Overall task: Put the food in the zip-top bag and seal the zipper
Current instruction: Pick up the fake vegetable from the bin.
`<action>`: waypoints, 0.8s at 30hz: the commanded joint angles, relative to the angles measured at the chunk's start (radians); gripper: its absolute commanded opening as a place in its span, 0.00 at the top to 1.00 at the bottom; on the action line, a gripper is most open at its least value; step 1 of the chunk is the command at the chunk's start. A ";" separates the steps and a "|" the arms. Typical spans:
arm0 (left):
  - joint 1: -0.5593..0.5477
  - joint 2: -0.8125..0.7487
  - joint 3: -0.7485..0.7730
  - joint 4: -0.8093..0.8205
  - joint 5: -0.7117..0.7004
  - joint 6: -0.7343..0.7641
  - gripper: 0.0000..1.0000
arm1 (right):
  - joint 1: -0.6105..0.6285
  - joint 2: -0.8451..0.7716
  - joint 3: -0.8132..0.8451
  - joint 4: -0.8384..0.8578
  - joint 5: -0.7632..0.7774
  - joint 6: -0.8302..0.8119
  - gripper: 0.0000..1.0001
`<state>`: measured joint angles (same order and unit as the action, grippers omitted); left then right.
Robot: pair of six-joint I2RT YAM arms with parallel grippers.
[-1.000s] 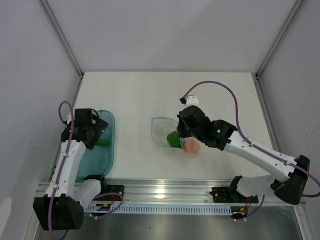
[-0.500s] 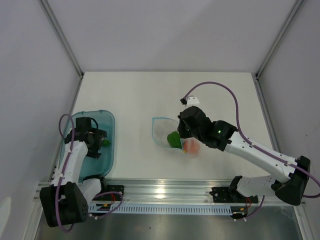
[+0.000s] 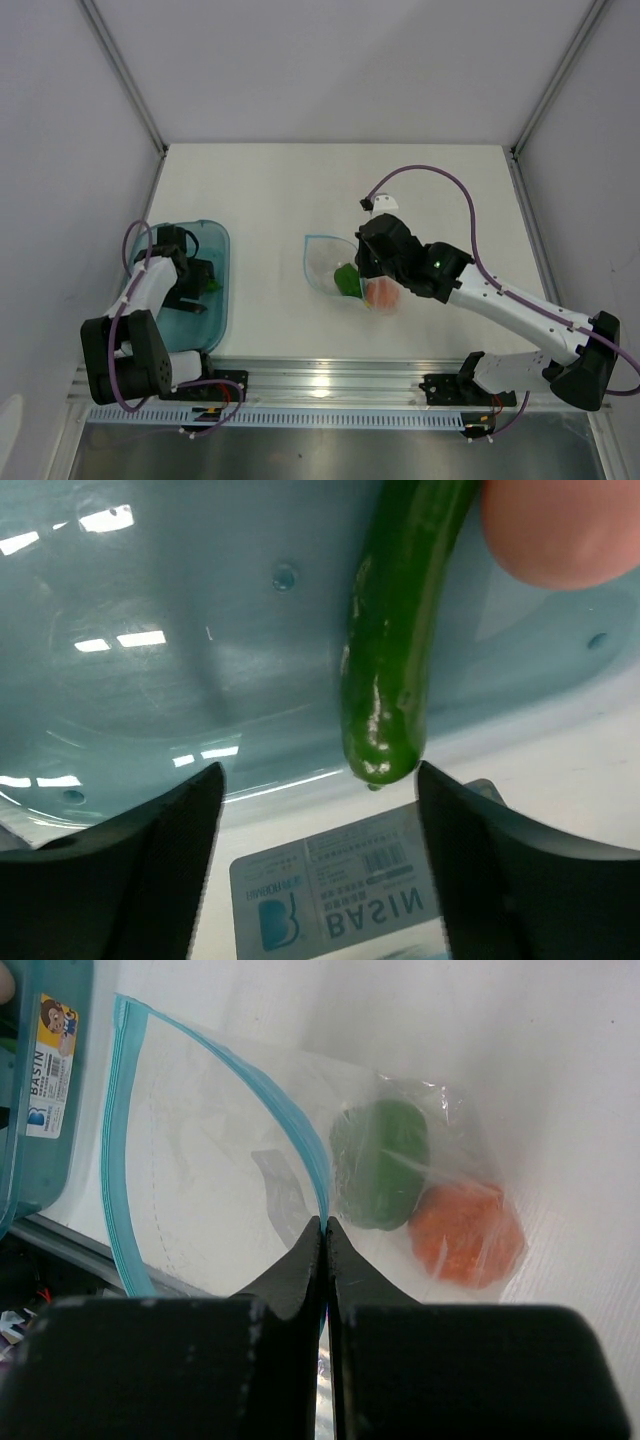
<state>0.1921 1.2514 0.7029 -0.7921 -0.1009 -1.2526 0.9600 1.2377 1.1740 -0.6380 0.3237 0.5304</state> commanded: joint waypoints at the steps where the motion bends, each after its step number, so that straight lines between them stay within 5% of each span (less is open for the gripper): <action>1: 0.012 0.042 0.053 -0.001 -0.003 -0.045 0.24 | -0.004 -0.015 -0.005 0.021 0.002 -0.006 1.00; 4: 0.012 0.085 0.069 -0.012 -0.005 -0.048 0.33 | -0.006 -0.017 -0.007 0.021 0.005 -0.006 1.00; 17: 0.015 0.118 0.033 0.034 -0.006 -0.045 0.33 | -0.007 -0.012 -0.010 0.029 -0.002 0.003 1.00; 24: 0.024 0.109 0.010 0.080 0.026 -0.013 0.76 | -0.007 -0.023 -0.008 0.024 -0.003 0.006 1.00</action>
<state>0.2020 1.3621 0.7250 -0.7422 -0.0952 -1.2789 0.9577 1.2377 1.1660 -0.6334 0.3206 0.5308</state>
